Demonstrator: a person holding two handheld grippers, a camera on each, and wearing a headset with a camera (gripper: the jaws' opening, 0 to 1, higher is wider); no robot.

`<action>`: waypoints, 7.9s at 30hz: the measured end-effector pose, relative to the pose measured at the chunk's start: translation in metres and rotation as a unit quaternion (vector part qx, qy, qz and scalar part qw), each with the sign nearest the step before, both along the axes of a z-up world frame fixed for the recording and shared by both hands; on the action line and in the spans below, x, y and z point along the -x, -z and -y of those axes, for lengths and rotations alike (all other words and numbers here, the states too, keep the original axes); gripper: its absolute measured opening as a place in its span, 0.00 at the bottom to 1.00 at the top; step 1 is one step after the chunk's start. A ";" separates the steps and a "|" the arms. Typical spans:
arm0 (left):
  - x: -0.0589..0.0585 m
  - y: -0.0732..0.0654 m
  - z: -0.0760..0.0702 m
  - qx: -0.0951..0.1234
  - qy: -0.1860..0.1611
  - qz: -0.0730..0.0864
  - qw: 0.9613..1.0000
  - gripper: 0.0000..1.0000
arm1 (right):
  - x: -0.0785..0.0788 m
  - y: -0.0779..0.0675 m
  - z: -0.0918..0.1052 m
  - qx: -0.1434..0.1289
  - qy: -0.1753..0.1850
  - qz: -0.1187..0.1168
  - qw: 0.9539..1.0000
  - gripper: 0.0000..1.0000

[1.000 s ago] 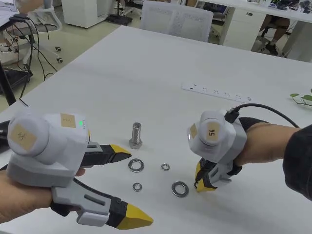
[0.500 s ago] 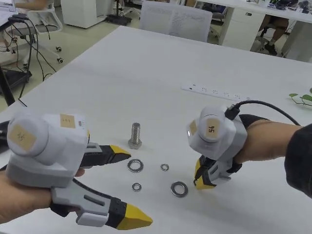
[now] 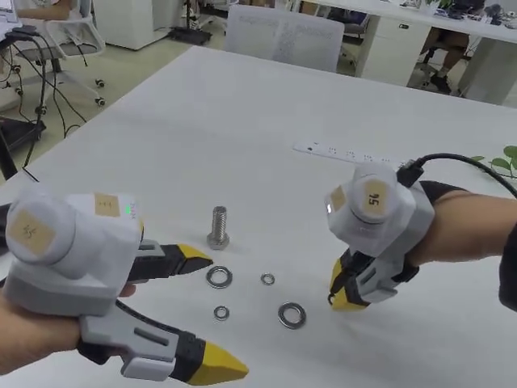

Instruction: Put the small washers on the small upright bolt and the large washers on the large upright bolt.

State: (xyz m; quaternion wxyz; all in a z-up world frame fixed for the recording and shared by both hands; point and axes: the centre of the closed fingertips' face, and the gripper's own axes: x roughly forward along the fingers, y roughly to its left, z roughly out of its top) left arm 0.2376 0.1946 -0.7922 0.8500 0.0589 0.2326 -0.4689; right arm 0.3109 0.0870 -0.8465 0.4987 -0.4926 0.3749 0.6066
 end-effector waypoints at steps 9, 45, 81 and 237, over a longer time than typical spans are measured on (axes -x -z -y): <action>0.000 0.000 0.002 0.000 0.004 0.000 1.000 0.80 | 0.002 -0.003 0.022 0.003 0.023 -0.002 1.000 0.13; 0.000 -0.003 0.002 0.002 0.002 0.004 1.000 0.80 | -0.037 -0.046 0.020 -0.006 0.029 0.056 0.998 0.13; -0.002 0.001 0.000 0.001 -0.002 0.000 1.000 0.79 | -0.048 -0.025 0.012 0.007 0.022 0.045 0.999 0.13; -0.002 -0.007 -0.012 0.004 -0.033 0.011 0.999 0.79 | -0.033 0.033 -0.090 0.011 -0.035 0.012 0.999 0.18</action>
